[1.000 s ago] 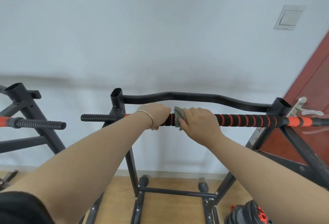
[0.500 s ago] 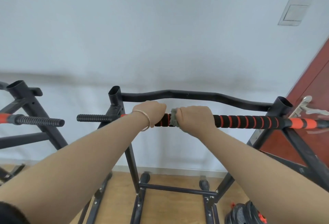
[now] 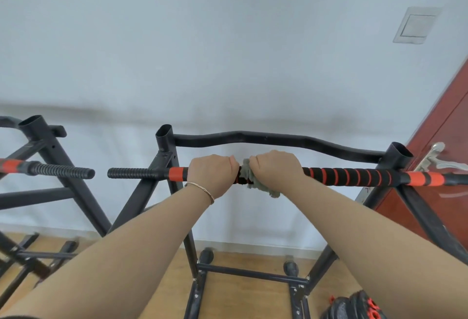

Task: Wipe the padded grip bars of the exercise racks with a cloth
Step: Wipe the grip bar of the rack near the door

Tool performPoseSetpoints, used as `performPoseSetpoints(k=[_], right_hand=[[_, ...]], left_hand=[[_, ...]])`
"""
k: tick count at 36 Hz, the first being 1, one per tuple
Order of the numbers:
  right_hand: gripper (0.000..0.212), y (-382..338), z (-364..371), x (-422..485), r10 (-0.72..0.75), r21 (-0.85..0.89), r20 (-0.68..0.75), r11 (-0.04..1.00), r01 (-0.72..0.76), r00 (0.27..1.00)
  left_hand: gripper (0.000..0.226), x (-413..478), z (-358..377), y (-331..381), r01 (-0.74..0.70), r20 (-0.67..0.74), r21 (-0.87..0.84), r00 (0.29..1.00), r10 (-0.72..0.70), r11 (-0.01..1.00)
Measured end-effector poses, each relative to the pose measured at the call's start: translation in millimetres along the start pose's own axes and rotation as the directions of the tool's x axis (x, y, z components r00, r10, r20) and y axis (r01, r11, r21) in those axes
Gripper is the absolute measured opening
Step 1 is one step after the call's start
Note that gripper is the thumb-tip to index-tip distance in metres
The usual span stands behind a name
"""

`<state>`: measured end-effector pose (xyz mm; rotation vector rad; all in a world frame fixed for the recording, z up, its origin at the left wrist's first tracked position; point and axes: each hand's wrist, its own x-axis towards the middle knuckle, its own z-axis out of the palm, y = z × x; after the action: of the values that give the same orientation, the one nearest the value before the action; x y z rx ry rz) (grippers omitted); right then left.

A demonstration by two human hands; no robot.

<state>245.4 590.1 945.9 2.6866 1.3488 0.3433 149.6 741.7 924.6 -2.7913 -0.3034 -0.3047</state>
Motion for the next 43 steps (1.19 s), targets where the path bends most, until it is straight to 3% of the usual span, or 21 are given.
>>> performPoseSetpoints(k=[2,4,7,8,10,13,16,20,23,25,27,29,31,33,34,36,38,40,43], right_hand=[[0.030,3,11,-25,-0.106,-0.134,-0.169,0.987,0.084,0.980],[0.036,15,22,-40,-0.175,-0.117,-0.306,0.982,0.145,0.936],[0.007,32,18,-45,-0.220,-0.205,-0.452,0.969,0.139,0.865],[0.013,36,13,-44,-0.163,-0.174,-0.466,0.981,0.090,0.870],[0.021,43,1,-43,-0.052,-0.053,-0.458,0.998,0.031,0.887],[0.004,44,-9,-38,-0.012,0.078,-0.407,0.996,0.048,0.914],[0.026,38,1,-39,-0.013,0.291,-0.160,0.955,0.060,0.987],[0.045,35,12,-41,0.017,0.390,-0.147,0.920,0.042,0.989],[0.051,34,16,-39,0.018,0.300,-0.182,0.953,0.038,0.983],[0.053,30,19,-40,-0.032,0.159,-0.252,0.985,0.074,0.967],[0.055,25,21,-40,-0.060,0.040,-0.305,0.996,0.075,0.951],[0.054,22,21,-35,-0.040,0.008,-0.316,0.999,0.045,0.948],[0.044,24,20,-30,-0.060,-0.015,-0.305,0.998,0.059,0.950],[0.024,27,18,-25,-0.169,-0.075,-0.243,0.985,0.155,0.955],[0.027,29,16,-22,-0.194,-0.098,-0.175,0.979,0.178,0.965],[0.022,32,13,-15,-0.157,-0.107,-0.033,0.982,0.153,0.987],[0.012,31,10,-4,-0.119,-0.092,0.019,0.989,0.120,0.993],[0.025,32,7,8,-0.025,0.077,0.086,0.997,0.018,0.996],[0.040,37,-1,26,0.050,0.293,0.345,0.943,-0.158,0.937]], left_hand=[[0.019,1,0,-1,0.003,0.016,0.005,1.000,-0.003,1.000],[0.021,3,-2,-1,-0.002,0.036,0.004,0.999,0.002,1.000],[0.026,8,-4,-5,-0.023,0.074,0.000,0.997,0.022,1.000],[0.027,9,-5,-6,-0.025,0.084,-0.001,0.996,0.025,1.000],[0.028,11,-4,-6,-0.024,0.096,0.006,0.995,0.024,1.000],[0.027,12,-5,-4,-0.016,0.111,-0.002,0.994,0.016,1.000],[0.027,10,-5,-3,-0.022,0.111,0.002,0.994,0.022,1.000],[0.029,21,-13,-6,-0.029,0.121,-0.076,0.992,0.038,0.997],[0.035,34,-23,-1,0.024,0.207,-0.210,0.978,0.021,0.977],[0.018,41,-24,4,0.183,0.375,-0.361,0.926,-0.037,0.914],[0.032,45,-21,8,0.329,0.492,-0.498,0.869,-0.051,0.802],[0.034,48,-20,9,0.333,0.497,-0.529,0.867,-0.033,0.781],[0.020,47,-19,8,0.197,0.445,-0.437,0.895,0.021,0.878],[0.016,43,-19,8,0.050,0.368,-0.287,0.928,0.062,0.957],[0.025,41,-18,9,-0.002,0.326,-0.222,0.942,0.076,0.975],[0.035,38,-18,9,-0.044,0.269,-0.173,0.959,0.090,0.984],[0.035,37,-18,9,-0.054,0.252,-0.143,0.964,0.089,0.988],[0.029,35,-19,10,-0.049,0.232,-0.119,0.970,0.075,0.992],[0.027,27,-17,14,-0.038,0.161,-0.069,0.986,0.049,0.997]])
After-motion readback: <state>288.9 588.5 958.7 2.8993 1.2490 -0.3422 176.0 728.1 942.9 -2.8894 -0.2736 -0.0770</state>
